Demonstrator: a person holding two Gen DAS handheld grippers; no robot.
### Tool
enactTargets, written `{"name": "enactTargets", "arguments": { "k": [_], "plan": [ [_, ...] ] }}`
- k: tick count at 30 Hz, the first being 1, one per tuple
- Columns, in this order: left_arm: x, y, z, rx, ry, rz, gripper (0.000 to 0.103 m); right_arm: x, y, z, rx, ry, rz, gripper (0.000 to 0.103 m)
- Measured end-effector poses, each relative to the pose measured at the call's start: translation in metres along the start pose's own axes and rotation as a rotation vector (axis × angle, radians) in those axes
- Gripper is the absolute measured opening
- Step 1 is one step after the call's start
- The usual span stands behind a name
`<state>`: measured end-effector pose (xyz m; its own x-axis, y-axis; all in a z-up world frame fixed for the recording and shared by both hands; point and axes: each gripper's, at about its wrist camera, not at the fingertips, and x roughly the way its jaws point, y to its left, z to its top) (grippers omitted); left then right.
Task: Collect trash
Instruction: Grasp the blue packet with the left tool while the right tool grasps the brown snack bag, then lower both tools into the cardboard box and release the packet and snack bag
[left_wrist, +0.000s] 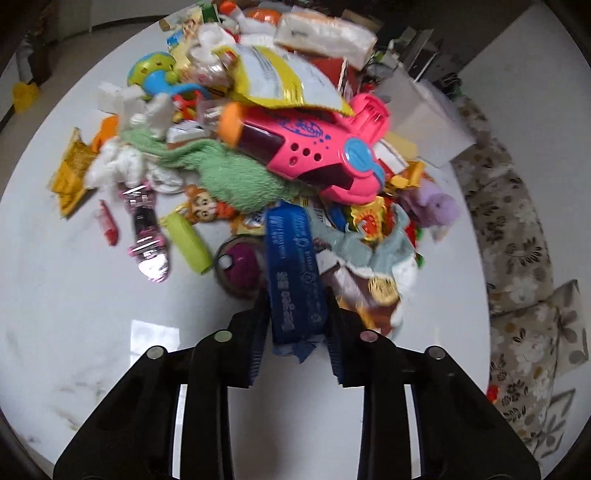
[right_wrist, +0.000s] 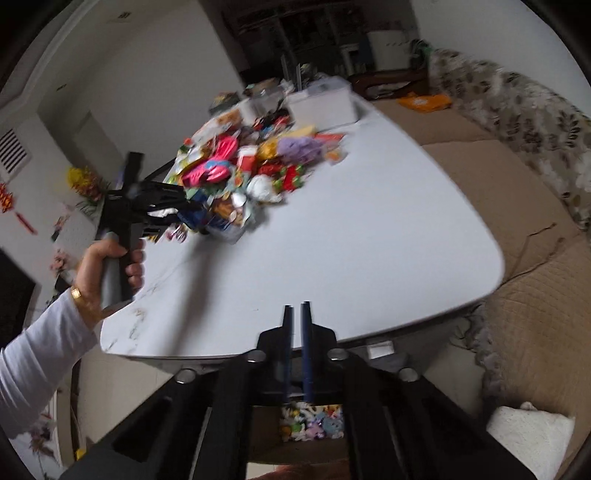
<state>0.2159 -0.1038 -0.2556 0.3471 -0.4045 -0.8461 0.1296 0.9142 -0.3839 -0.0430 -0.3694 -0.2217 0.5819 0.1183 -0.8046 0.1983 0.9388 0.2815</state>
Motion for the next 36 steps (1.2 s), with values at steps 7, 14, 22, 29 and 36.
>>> {"name": "enactTargets", "arguments": {
  "k": [7,14,22,29,36],
  "plan": [
    [-0.076,0.031,-0.016,0.049,-0.087,-0.072,0.026,0.039,0.022,0.011,-0.1,0.024,0.001,0.051],
    [-0.12,0.051,-0.079,0.03,-0.075,-0.158,0.026,0.12,0.11,0.077,-0.383,-0.045,-0.042,0.067],
    [-0.127,0.087,-0.181,-0.074,0.034,-0.157,0.026,0.233,0.176,0.119,-0.574,0.041,-0.276,0.057],
    [-0.124,0.102,-0.215,-0.065,0.071,-0.149,0.026,0.209,0.162,0.129,-0.441,0.033,-0.216,0.046],
    [-0.121,0.096,-0.222,0.009,0.1,-0.162,0.026,0.116,0.144,0.111,-0.302,0.002,0.009,0.046]
  ]
}}
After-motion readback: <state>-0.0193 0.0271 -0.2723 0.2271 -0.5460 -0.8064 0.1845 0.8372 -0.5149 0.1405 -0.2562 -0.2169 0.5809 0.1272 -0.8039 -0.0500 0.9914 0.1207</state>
